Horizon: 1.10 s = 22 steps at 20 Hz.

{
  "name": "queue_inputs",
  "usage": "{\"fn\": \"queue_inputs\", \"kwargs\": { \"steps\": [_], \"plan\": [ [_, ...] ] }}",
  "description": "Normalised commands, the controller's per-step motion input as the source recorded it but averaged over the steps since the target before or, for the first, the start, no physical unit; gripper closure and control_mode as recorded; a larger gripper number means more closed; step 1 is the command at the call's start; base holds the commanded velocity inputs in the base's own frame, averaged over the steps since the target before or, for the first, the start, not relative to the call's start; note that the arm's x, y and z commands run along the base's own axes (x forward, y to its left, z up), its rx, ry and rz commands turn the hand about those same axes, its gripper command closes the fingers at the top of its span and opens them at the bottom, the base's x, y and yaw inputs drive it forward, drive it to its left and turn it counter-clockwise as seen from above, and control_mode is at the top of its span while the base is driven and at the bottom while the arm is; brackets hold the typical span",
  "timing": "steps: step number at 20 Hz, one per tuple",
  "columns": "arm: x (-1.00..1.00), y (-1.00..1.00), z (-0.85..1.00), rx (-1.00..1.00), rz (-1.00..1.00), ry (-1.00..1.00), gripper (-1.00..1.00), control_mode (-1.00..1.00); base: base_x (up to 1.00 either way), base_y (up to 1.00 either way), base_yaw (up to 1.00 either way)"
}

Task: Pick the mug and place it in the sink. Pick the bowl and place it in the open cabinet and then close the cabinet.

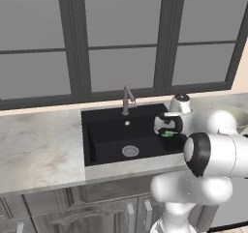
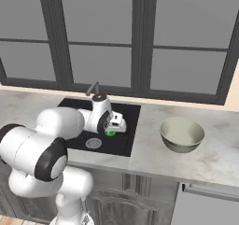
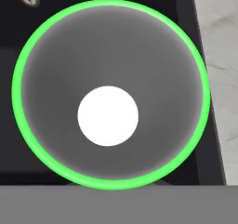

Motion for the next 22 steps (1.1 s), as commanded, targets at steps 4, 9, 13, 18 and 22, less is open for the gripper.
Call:
{"fn": "queue_inputs", "kwargs": {
  "steps": [4,9,13,18,22],
  "plan": [
    [0.46,0.25,-0.11,0.02,0.15,0.13,1.0,-1.0,0.0,0.0,0.0],
    [0.26,0.1,-0.32,0.0,0.1,0.04,1.0,-1.0,0.0,0.0,0.0],
    [0.15,0.0,-0.42,0.0,0.05,0.0,1.0,-1.0,0.0,0.0,0.0],
    [0.09,0.0,-0.39,0.0,0.05,0.0,1.0,-1.0,0.0,0.0,0.0],
    [0.02,0.01,-0.33,0.0,0.04,0.0,1.0,-1.0,0.0,0.0,0.0]
  ]
}}
